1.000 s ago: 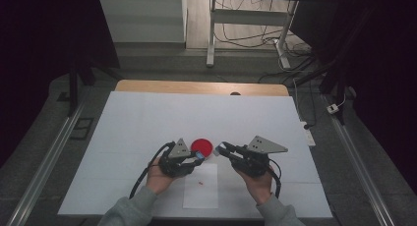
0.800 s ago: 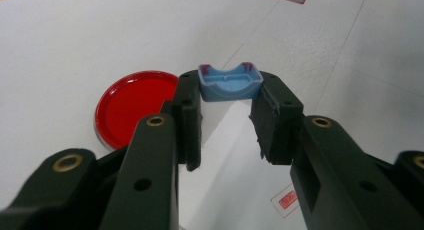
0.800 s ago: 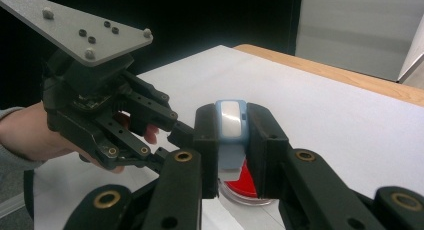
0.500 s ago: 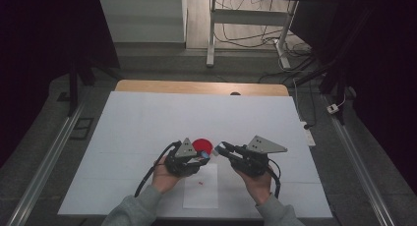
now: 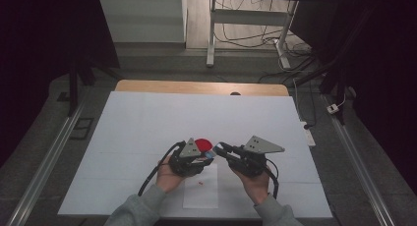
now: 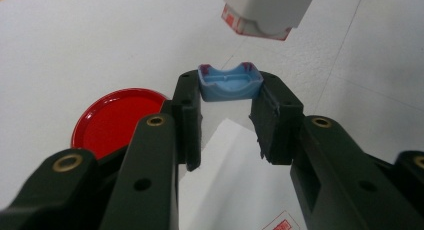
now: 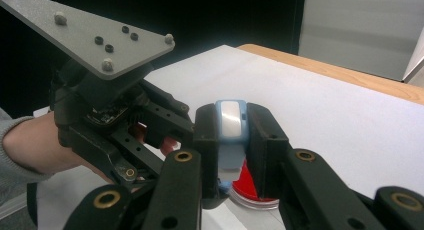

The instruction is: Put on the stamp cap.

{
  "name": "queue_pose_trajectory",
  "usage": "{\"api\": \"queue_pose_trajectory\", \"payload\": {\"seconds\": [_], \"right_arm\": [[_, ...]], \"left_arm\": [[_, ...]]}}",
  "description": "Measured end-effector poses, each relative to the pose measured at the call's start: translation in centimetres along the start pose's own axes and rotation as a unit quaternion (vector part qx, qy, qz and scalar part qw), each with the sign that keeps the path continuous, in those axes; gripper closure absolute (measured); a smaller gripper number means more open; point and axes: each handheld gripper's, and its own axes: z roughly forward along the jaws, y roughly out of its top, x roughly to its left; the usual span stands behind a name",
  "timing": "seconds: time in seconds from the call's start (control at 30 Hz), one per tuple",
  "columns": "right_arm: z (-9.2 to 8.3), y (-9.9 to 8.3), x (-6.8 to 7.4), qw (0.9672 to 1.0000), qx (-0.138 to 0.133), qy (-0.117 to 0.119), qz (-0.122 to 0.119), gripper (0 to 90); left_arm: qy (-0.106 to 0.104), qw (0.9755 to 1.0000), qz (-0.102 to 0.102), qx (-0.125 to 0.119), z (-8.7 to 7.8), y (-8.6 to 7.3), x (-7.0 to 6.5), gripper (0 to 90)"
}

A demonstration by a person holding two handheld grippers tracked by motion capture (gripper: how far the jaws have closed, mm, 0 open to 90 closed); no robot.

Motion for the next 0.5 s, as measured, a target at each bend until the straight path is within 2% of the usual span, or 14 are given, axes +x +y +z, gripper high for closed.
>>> {"api": "queue_pose_trajectory", "payload": {"seconds": [0.5], "right_arm": [[0.49,-0.37,0.17,0.9999,0.011,-0.012,0.005,75.4]], "left_arm": [[0.005,1.0,0.006,-0.001,0.22,0.05,-0.34,65.2]]}}
